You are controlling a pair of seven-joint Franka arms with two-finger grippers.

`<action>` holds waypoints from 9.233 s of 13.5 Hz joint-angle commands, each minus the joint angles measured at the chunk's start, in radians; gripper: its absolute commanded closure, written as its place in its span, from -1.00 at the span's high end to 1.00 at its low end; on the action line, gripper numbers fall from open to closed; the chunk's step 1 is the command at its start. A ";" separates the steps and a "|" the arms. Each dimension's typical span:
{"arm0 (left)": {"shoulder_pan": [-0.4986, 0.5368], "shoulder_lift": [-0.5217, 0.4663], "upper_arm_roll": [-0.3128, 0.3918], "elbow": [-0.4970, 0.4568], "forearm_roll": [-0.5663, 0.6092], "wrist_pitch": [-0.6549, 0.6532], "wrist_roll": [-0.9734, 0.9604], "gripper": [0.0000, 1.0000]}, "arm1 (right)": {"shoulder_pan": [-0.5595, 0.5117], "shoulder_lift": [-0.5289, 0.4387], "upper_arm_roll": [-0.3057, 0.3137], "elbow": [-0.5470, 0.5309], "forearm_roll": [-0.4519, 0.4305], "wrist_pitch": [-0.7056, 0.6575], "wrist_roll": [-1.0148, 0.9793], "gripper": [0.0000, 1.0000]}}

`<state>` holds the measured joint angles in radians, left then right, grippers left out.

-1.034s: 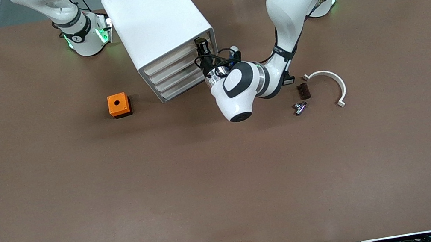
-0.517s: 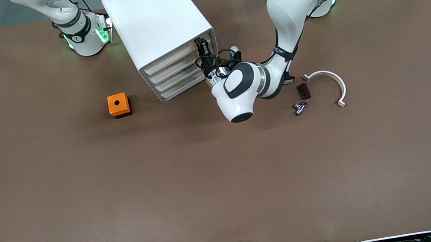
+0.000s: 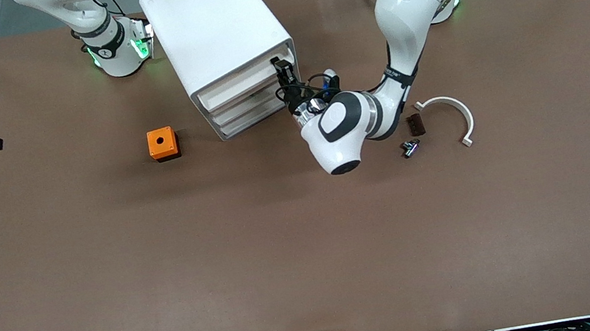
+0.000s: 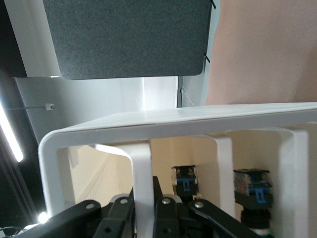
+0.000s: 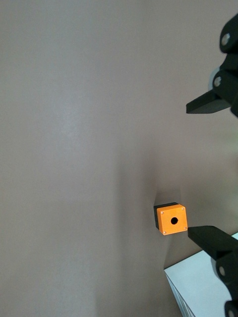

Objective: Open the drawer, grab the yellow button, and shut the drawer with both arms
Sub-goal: 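Grasp the drawer handle with the left gripper, then pull the drawer out of the cabinet with the left gripper, then release the handle with the left gripper while the right gripper reaches in, then lower the right gripper into the drawer and grasp the yellow button, then lift the button with the right gripper while the left gripper nears the drawer, then push the drawer with the left gripper while the right gripper carries the button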

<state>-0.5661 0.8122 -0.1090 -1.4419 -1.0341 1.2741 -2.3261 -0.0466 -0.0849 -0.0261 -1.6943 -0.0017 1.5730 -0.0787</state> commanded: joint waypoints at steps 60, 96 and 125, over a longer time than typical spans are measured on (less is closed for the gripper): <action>0.088 -0.142 0.232 0.196 0.696 0.634 1.637 1.00 | 0.962 0.401 0.009 0.028 -0.011 0.338 1.545 1.00; -0.055 -0.211 0.209 0.181 0.919 0.530 1.421 1.00 | 0.759 0.344 0.002 0.151 0.006 0.139 1.207 -1.00; -0.314 -0.165 0.190 0.172 0.815 0.600 1.415 1.00 | -0.140 0.574 0.000 -0.251 -0.103 0.916 -0.064 -1.00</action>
<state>-0.8654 0.6519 0.0796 -1.2624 -0.1988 1.8642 -0.9042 -0.1530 0.4365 -0.0475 -1.9616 -0.0828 2.4497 -0.1519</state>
